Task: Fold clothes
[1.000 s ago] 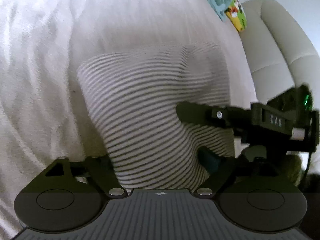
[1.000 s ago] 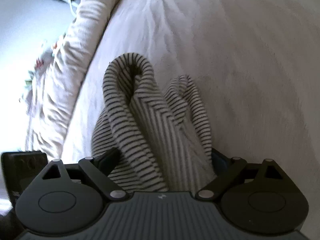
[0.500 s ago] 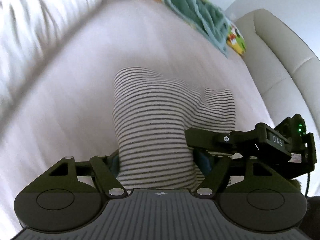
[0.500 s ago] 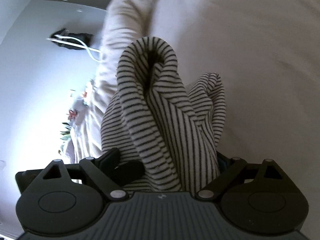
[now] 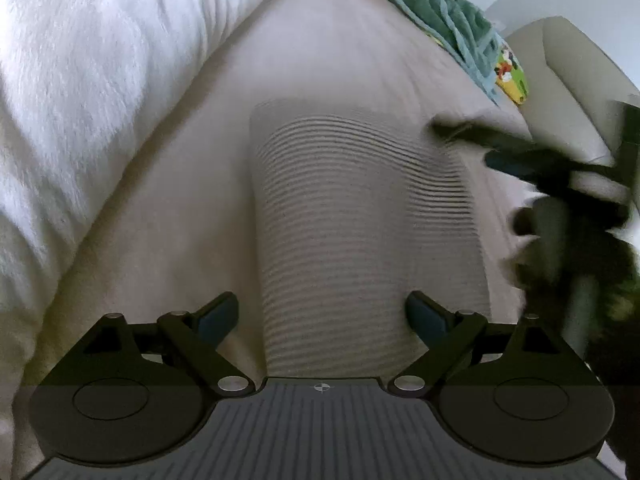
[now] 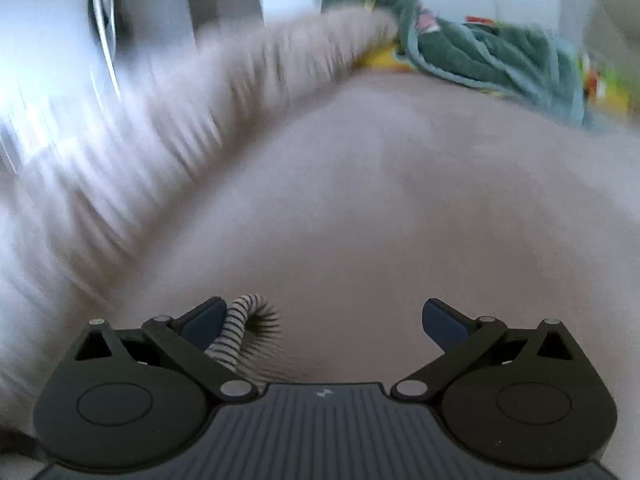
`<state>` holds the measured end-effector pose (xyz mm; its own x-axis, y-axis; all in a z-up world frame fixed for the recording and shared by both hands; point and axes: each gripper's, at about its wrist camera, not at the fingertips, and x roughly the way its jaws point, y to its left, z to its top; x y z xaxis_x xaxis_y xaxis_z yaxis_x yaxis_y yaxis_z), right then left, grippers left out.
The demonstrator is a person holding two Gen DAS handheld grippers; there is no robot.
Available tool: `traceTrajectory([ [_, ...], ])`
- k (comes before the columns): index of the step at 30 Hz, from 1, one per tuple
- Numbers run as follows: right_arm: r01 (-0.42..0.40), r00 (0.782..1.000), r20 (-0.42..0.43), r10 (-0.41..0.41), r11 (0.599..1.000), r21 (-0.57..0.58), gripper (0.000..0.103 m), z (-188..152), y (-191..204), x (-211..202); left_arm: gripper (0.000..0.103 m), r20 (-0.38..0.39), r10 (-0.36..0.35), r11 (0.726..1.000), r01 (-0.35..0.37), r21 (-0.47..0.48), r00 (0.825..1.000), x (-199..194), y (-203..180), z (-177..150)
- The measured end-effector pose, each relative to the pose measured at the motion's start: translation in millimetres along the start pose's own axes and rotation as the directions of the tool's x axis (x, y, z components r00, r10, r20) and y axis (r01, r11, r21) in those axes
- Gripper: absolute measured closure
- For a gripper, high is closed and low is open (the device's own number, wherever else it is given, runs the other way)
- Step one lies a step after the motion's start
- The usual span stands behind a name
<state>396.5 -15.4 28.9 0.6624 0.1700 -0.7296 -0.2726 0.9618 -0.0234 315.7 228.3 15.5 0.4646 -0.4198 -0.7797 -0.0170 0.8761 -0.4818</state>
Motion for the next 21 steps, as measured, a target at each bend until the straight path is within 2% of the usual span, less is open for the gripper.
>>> traceTrajectory([
  [1, 0.077, 0.996, -0.037, -0.081, 0.991, -0.107, 0.0, -3.1, 11.0, 17.6, 0.008, 0.0, -0.004, 1.0, 0.004, 0.0, 1.0, -0.9, -1.6, 0.1],
  [2, 0.119, 0.992, -0.017, -0.124, 0.978, -0.169, 0.0, -12.9, 15.5, 26.3, 0.007, 0.0, -0.007, 1.0, 0.007, 0.0, 1.0, -1.9, -2.9, 0.3],
  [4, 0.126, 0.992, 0.018, -0.124, 0.984, -0.127, 0.0, -25.1, 10.2, 25.7, 0.007, 0.002, -0.01, 1.0, 0.01, -0.001, 1.0, -2.9, -3.7, -1.3],
  [6, 0.053, 0.998, -0.023, -0.052, 0.998, 0.015, 0.0, -23.9, -11.6, 17.5, 0.007, 0.009, 0.012, 1.0, -0.012, 0.01, 1.0, -2.7, -3.9, 1.1],
  [8, -0.036, 0.999, -0.01, 0.037, 0.992, 0.118, 0.0, -24.2, -30.6, 1.0, 0.007, 0.015, 0.031, 0.999, -0.031, 0.016, 0.999, -2.2, -3.6, 3.6],
  [9, -0.038, 0.999, 0.004, 0.037, 0.992, 0.119, 0.0, -26.4, -33.3, -5.9, 0.007, 0.015, 0.03, 1.0, -0.03, 0.003, 0.999, -1.2, -1.9, 5.1],
  [12, 0.07, 0.993, 0.093, -0.073, 0.997, 0.034, 0.0, -46.0, -29.3, -32.9, 0.007, 0.012, 0.035, 0.999, -0.035, -0.03, 0.999, 3.8, -1.1, 10.9],
  [14, 0.089, 0.991, 0.1, -0.086, 0.996, -0.022, 0.0, -63.0, -25.3, -45.3, 0.007, 0.011, 0.045, 0.999, -0.045, -0.018, 0.999, 6.0, -3.1, 12.4],
  [17, -0.004, 0.999, 0.034, 0.006, 0.998, -0.067, 0.0, -83.1, -1.7, -44.7, 0.007, 0.01, 0.06, 0.998, -0.06, 0.0, 0.998, 8.5, -5.9, 14.2],
  [21, -0.106, 0.991, 0.075, 0.113, 0.99, -0.089, 0.0, -84.7, 20.4, -56.1, 0.007, 0.018, 0.094, 0.996, -0.094, 0.003, 0.995, 1.9, -5.5, 9.6],
])
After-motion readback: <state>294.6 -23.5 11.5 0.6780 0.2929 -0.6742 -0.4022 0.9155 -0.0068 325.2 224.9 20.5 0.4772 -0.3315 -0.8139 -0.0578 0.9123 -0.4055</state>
